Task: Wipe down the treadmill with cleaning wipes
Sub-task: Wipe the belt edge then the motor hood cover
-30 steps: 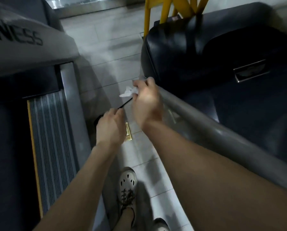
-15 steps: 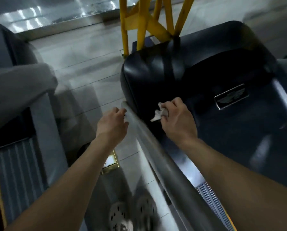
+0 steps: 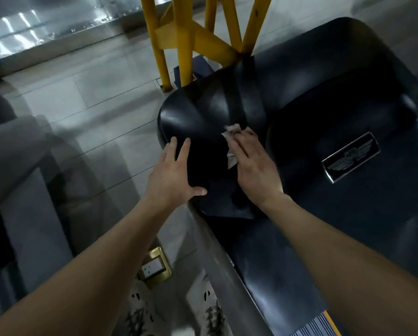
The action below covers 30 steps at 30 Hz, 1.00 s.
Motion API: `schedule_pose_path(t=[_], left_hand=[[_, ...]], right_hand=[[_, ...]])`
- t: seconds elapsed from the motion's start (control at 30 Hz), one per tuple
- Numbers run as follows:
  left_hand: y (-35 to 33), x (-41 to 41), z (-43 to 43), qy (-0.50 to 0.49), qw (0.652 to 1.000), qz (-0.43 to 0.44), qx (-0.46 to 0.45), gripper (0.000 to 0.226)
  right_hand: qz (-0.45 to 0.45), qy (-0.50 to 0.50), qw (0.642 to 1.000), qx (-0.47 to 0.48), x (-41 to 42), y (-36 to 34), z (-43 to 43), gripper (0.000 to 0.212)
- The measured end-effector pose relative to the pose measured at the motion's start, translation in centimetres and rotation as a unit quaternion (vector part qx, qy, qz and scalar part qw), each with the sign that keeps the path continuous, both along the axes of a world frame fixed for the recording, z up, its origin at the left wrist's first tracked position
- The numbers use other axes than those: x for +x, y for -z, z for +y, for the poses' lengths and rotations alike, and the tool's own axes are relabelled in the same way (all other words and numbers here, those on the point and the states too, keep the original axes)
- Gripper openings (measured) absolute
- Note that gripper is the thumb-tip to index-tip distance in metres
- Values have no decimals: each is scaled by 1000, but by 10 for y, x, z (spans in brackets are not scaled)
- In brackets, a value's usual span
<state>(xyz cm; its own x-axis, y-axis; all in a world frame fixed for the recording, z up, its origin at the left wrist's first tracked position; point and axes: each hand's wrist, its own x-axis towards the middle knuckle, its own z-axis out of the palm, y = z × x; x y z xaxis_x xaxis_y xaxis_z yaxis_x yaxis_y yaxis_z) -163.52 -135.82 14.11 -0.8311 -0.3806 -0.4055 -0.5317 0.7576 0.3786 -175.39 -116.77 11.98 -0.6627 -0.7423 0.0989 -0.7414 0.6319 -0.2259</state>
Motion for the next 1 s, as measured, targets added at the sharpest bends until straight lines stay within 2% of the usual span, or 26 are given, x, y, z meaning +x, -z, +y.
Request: schedule_pose_path(t=[0.1, 0.17, 0.23, 0.3, 0.37, 0.4, 0.43, 0.5, 0.57, 0.6, 0.63, 0.7, 0.73, 0.77, 0.8, 0.83, 0.87, 0.9, 0.93, 0.97, 1.0], left_hand=[[11, -17, -6, 30, 999, -2, -25, 162], [17, -21, -9, 31, 999, -3, -23, 167], [18, -19, -8, 25, 1000, 3, -16, 168], [18, -18, -7, 26, 999, 12, -16, 167], [19, -18, -7, 22, 999, 18, -17, 168], [19, -18, -7, 22, 999, 18, -16, 168], [19, -17, -8, 21, 1000, 17, -13, 169], [18, -15, -9, 15, 1000, 13, -8, 171], [18, -15, -10, 16, 1000, 10, -5, 172], [19, -15, -10, 15, 1000, 10, -4, 172], [20, -15, -10, 14, 1000, 11, -3, 171], [21, -15, -10, 16, 1000, 16, -4, 171], [22, -14, -11, 16, 1000, 18, -4, 171], [23, -12, -11, 15, 1000, 19, -5, 171], [24, -11, -11, 13, 1000, 21, -6, 171], [23, -11, -11, 9, 1000, 21, -9, 172], [22, -10, -10, -2, 1000, 21, -10, 173], [21, -9, -9, -16, 1000, 19, -8, 174], [20, -7, -7, -30, 999, 14, -3, 174], [19, -5, -5, -42, 999, 8, 1, 174], [20, -4, -4, -51, 999, 5, 1, 173]], right_hand=[[-1, -36, 997, 71, 23, 5, 16, 66], [-8, -99, 987, 124, 31, 1, 25, 69], [13, -126, 983, 130, 4, -2, 20, 70], [32, -23, 993, 115, -45, -10, -2, 74], [12, 96, 986, 136, -85, -22, -24, 79], [6, 105, 985, 136, -85, -24, -30, 80], [11, 62, 991, 120, -72, -21, -30, 78], [1, -130, 986, 108, -20, -17, -14, 74], [7, -302, 939, 167, -10, -17, 6, 71], [33, -314, 933, 175, -29, -16, 3, 70], [47, -267, 948, 166, -53, -17, -8, 70], [14, -47, 989, 139, -103, -23, -31, 75], [0, 39, 990, 133, -111, -23, -41, 78], [-5, 62, 990, 126, -103, -21, -51, 80], [-1, 5, 993, 116, -87, -17, -58, 80], [1, -118, 986, 120, -64, -15, -58, 76], [-2, -250, 957, 146, -47, -12, -53, 71], [14, -341, 925, 164, -49, -11, -49, 66], [41, -360, 918, 160, -64, -13, -51, 62], [68, -289, 944, 143, -84, -10, -56, 61], [68, -145, 979, 126, -102, -11, -63, 62]])
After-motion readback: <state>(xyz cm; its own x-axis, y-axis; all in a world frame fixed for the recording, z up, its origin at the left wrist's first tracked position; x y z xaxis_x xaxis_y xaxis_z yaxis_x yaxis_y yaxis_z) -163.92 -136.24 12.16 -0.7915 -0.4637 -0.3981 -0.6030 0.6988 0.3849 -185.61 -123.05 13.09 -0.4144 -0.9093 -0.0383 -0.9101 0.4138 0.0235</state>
